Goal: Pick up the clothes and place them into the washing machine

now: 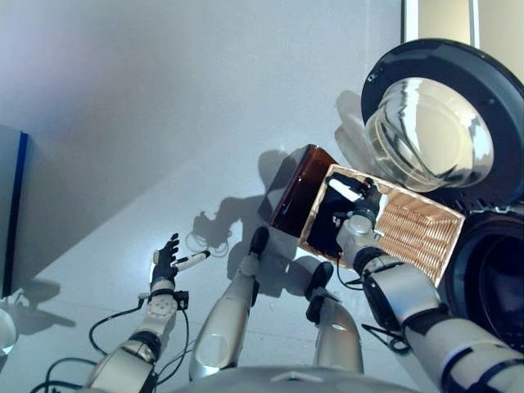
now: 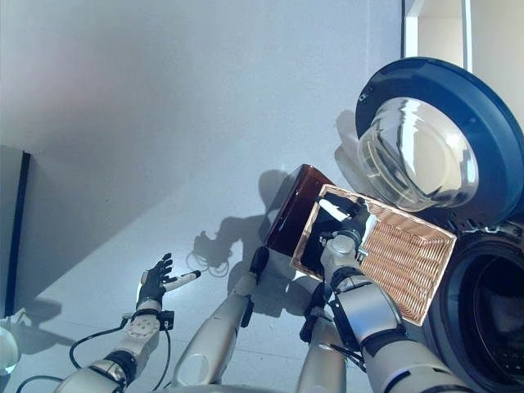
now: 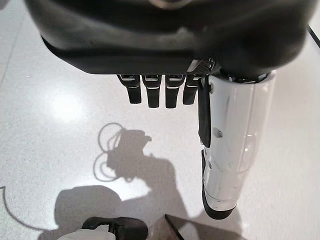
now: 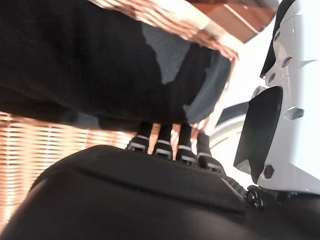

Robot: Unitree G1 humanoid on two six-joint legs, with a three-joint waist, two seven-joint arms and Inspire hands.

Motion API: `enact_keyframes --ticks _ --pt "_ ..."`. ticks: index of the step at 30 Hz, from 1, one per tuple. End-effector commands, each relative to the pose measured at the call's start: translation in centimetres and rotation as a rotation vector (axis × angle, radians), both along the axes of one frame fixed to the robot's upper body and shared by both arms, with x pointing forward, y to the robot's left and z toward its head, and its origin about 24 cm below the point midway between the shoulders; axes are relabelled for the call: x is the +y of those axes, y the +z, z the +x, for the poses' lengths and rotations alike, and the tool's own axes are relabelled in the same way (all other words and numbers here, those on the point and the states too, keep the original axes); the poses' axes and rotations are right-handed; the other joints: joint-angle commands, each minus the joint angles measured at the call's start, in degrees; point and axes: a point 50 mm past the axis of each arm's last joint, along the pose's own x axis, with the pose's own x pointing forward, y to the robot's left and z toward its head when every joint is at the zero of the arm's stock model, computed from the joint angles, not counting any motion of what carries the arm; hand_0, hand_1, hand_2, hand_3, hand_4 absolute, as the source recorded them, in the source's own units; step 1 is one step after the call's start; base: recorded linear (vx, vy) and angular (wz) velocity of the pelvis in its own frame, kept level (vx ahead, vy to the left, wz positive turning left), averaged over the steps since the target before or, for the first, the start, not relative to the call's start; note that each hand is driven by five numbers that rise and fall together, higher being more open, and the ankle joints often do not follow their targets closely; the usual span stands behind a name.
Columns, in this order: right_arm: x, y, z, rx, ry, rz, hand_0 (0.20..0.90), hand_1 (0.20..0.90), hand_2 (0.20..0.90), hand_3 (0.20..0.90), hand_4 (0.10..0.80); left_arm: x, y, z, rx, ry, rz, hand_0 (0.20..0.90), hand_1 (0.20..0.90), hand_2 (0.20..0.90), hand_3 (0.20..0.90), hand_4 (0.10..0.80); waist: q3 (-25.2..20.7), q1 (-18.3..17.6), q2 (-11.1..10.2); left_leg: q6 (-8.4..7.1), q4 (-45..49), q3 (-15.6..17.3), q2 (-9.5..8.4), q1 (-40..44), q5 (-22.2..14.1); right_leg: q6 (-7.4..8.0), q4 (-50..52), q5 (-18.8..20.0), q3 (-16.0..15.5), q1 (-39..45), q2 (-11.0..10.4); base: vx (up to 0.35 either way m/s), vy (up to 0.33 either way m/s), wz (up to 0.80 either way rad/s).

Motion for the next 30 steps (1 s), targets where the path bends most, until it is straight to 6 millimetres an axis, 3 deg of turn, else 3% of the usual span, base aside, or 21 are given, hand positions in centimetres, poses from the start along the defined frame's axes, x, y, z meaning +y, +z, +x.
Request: enact_keyframes --ticks 1,2,3,4,8,19,30 --pt "-0.8 2.4 1.1 -0.116 -0.072 -0.017 0.900 0.900 0.900 0.900 0.800 1.9 1.1 0.5 -0.065 0.063 0.058 0.900 0.900 0.900 0.900 0.800 0.8 0.5 0.5 -1.55 4.4 3.7 -3.27 -2.7 -5.9 -0.36 -6.7 4.9 2.6 3.0 -1.5 -0.027 0.042 0.00" --pt "-1.0 2.3 1.0 -0.113 -0.079 -0.014 0.746 0.746 0.746 0.746 0.690 1.6 1.1 0.6 -0.068 0.058 0.056 0.900 0.900 0.900 0.900 0.800 1.0 0.5 0.9 -1.53 4.7 3.7 -3.42 -3.1 -6.1 -0.41 -6.3 4.9 2.8 2.5 -1.6 -0.027 0.040 -0.02" --pt "-1.2 2.4 1.0 -0.110 -0.089 -0.018 0.406 0.406 0.406 0.406 0.447 1.5 1.0 0.5 -0.065 0.057 0.054 0.900 0.900 0.900 0.900 0.800 1.2 0.5 1.3 -1.51 5.0 3.9 -3.58 -3.5 -6.1 -0.44 -6.0 4.9 2.9 2.1 -1.6 -0.022 0.040 -0.05" --pt "-1.3 2.5 1.0 -0.110 -0.095 -0.019 0.200 0.200 0.200 0.200 0.300 1.5 0.9 0.4 -0.065 0.058 0.050 0.900 0.900 0.900 0.900 0.800 1.3 0.5 1.7 -1.48 5.2 4.0 -3.71 -3.6 -6.1 -0.51 -5.8 4.9 3.1 1.8 -1.6 -0.018 0.045 -0.04" --pt "-1.3 2.4 0.9 -0.107 -0.097 -0.034 0.200 0.200 0.200 0.200 0.300 1.3 0.6 -0.2 -0.058 0.064 0.049 0.900 0.900 0.900 0.900 0.800 1.4 0.2 2.9 -1.38 5.3 4.7 -3.64 -3.9 -6.2 -0.41 -5.4 5.2 4.2 0.6 -1.8 -0.019 0.055 -0.02" --pt "-1.4 1.1 0.0 -0.086 -0.091 -0.035 0.200 0.200 0.200 0.200 0.300 1.3 0.0 -0.9 -0.027 0.080 0.053 0.900 0.900 0.900 0.900 0.800 -0.1 -1.0 3.2 -1.37 5.2 5.3 -3.45 -3.2 -6.5 -0.44 -4.9 5.0 5.2 0.1 -1.6 -0.002 0.009 -0.05" --pt "-4.3 1.6 -0.8 -0.144 -0.179 -0.018 0.200 0.200 0.200 0.200 0.300 1.7 -1.0 -2.5 0.029 0.098 0.020 0.900 0.900 0.900 0.900 0.800 -2.0 -3.3 3.6 -0.92 4.6 7.4 -2.80 -1.0 -6.8 -0.24 -6.0 6.0 7.8 0.6 -1.0 -0.014 0.009 -0.13"
